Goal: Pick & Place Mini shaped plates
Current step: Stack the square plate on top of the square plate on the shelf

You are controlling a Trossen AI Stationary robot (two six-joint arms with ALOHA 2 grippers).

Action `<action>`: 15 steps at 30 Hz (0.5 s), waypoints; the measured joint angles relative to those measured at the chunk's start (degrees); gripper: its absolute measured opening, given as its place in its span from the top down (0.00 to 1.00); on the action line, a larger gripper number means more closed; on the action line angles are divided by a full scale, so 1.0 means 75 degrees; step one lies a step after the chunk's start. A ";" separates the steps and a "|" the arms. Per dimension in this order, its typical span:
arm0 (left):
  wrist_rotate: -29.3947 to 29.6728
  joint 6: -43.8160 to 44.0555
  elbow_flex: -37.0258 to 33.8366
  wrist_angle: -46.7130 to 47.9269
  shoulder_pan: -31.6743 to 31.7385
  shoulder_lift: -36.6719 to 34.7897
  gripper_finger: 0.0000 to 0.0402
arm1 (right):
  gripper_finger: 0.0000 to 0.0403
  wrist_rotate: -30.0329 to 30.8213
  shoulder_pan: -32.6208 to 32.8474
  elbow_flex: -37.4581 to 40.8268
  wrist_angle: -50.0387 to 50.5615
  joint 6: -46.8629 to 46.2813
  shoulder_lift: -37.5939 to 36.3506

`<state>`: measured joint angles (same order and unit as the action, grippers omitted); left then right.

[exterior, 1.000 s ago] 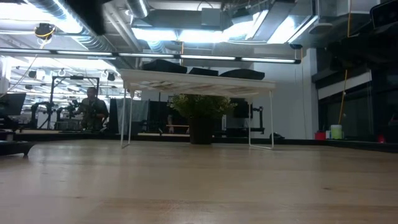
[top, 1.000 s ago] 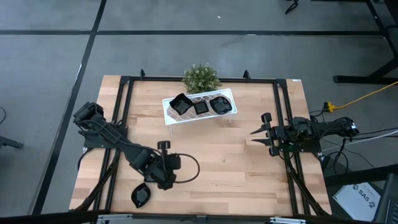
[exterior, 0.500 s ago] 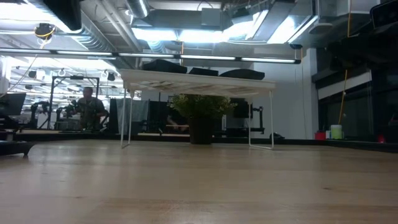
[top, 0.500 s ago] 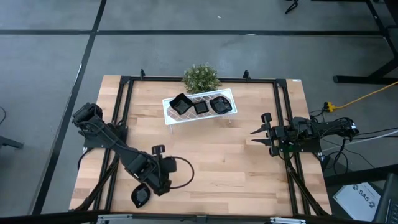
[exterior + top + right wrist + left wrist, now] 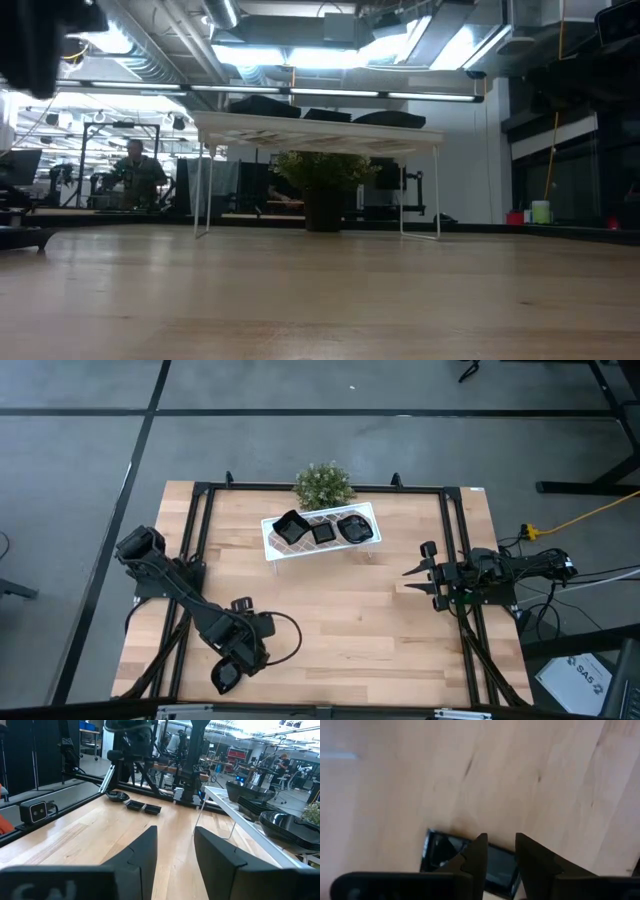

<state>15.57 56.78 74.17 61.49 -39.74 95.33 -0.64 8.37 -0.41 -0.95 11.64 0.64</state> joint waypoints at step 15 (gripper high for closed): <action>-0.0204 0.0210 -0.0897 -0.0042 -0.0609 0.0003 0.78 | 0.68 0.0000 0.0001 0.0000 -0.0002 0.0000 0.0000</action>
<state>14.04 58.36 67.44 61.18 -44.30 95.35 -0.64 8.38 -0.41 -0.97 11.64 0.64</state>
